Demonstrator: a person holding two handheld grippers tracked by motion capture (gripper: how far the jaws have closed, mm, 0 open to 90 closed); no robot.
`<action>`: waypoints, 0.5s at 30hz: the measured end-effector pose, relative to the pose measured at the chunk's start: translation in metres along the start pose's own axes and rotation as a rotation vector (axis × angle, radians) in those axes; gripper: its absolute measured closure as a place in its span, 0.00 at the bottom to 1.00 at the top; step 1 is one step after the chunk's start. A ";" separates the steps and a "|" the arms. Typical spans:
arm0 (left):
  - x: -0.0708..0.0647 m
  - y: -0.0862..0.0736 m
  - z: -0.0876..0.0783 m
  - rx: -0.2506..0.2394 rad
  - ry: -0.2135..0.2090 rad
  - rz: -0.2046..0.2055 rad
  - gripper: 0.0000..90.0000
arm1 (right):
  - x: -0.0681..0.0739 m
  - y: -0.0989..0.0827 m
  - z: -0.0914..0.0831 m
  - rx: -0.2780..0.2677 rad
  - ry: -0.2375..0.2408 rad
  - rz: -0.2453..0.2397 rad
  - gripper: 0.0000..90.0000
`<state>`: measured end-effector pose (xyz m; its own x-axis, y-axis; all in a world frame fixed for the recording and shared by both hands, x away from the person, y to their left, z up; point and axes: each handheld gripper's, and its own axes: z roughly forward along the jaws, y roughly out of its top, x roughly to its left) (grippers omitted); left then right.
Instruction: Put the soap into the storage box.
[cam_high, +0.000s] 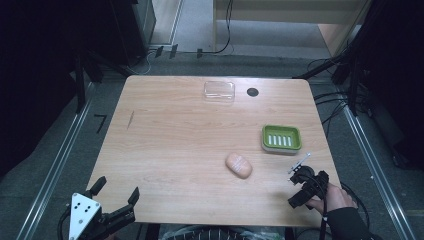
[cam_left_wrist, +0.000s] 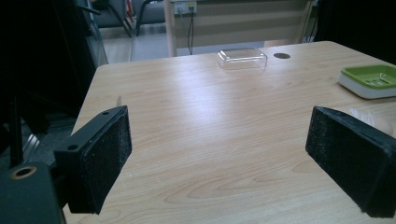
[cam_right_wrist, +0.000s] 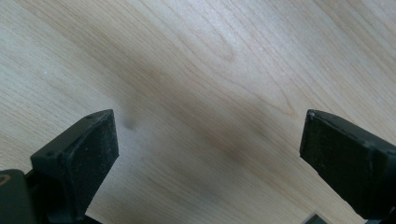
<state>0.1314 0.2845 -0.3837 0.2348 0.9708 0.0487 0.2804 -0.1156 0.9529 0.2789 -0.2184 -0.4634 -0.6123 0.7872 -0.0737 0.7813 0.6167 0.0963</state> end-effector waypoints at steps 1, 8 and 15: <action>0.000 0.000 0.000 0.000 0.000 0.003 0.08 | 0.000 0.000 0.000 0.002 0.000 -0.009 0.05; 0.002 -0.001 -0.002 -0.010 0.011 -0.015 0.08 | 0.007 0.005 -0.003 -0.009 -0.018 -0.044 0.06; 0.003 -0.003 -0.007 -0.039 0.007 -0.022 0.08 | 0.011 0.009 -0.004 -0.029 -0.028 -0.066 0.06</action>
<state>0.1249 0.2894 -0.3840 0.2227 0.9744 0.0295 0.2489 -0.0861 0.9647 0.2793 -0.2042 -0.4594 -0.6582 0.7450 -0.1081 0.7355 0.6670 0.1185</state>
